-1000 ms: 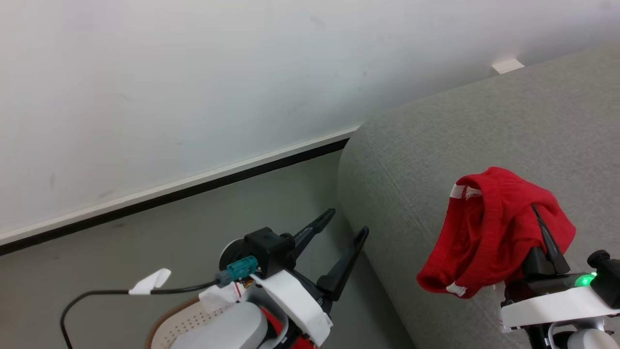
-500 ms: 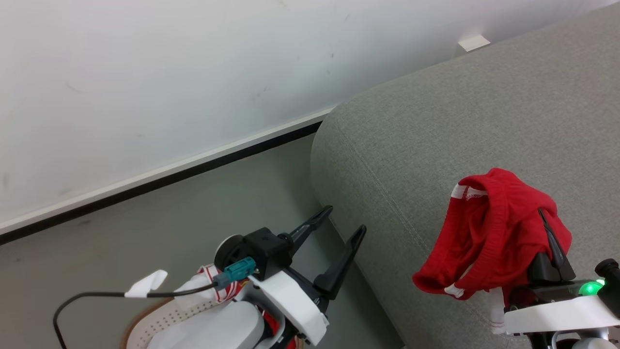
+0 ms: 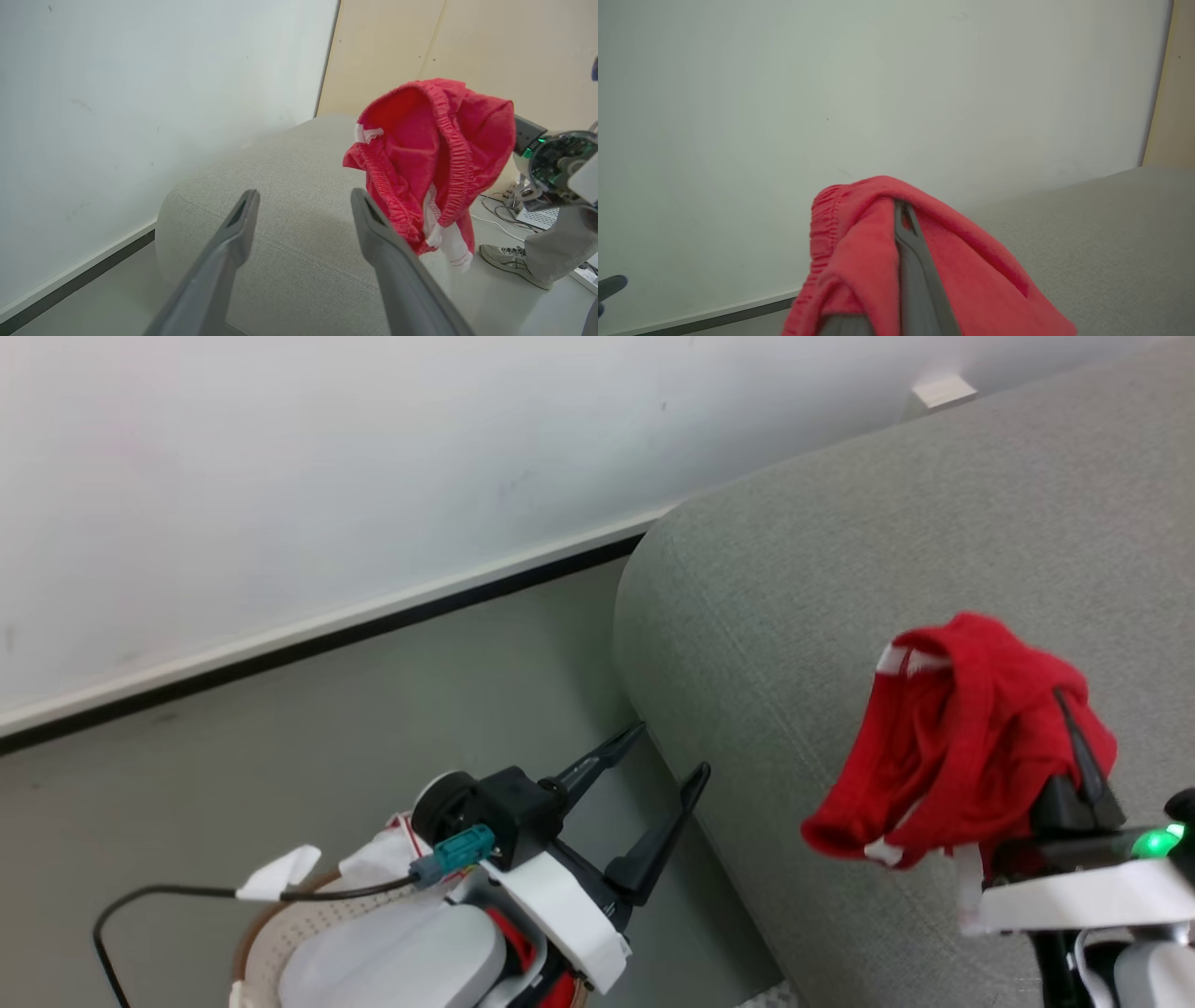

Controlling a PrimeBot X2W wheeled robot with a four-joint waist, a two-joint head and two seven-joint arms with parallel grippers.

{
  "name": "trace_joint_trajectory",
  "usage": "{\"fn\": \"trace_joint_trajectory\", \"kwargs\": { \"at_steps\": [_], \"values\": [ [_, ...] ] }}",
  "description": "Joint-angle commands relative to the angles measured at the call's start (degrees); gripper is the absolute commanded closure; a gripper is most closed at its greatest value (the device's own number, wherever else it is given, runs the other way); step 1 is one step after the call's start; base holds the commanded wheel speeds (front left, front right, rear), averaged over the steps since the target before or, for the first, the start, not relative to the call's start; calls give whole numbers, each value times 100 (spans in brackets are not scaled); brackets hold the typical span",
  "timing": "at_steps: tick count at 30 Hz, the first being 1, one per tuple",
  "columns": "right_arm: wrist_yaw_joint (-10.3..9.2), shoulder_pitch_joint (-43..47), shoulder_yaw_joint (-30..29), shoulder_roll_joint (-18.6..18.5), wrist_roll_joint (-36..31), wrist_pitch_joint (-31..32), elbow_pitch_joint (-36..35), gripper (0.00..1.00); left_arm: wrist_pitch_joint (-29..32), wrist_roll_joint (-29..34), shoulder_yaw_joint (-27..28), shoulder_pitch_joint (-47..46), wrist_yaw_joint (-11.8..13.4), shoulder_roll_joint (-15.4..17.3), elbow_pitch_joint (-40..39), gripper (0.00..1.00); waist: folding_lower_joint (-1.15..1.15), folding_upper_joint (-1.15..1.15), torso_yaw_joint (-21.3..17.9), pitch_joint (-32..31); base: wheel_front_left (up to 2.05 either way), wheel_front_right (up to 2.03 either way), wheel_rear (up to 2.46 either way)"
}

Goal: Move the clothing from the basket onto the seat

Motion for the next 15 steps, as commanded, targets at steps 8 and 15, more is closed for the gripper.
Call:
{"fn": "trace_joint_trajectory", "kwargs": {
  "at_steps": [8,15],
  "values": [
    [-12,-928,-356,-205,-114,214,-22,100,184,224,-24,-347,-50,311,-347,0,0,0,347,837,0,0,0],
    [-12,-1770,-699,-410,-81,373,167,100,342,378,5,-611,-109,627,-737,0,0,0,571,1547,0,0,0]
  ]
}}
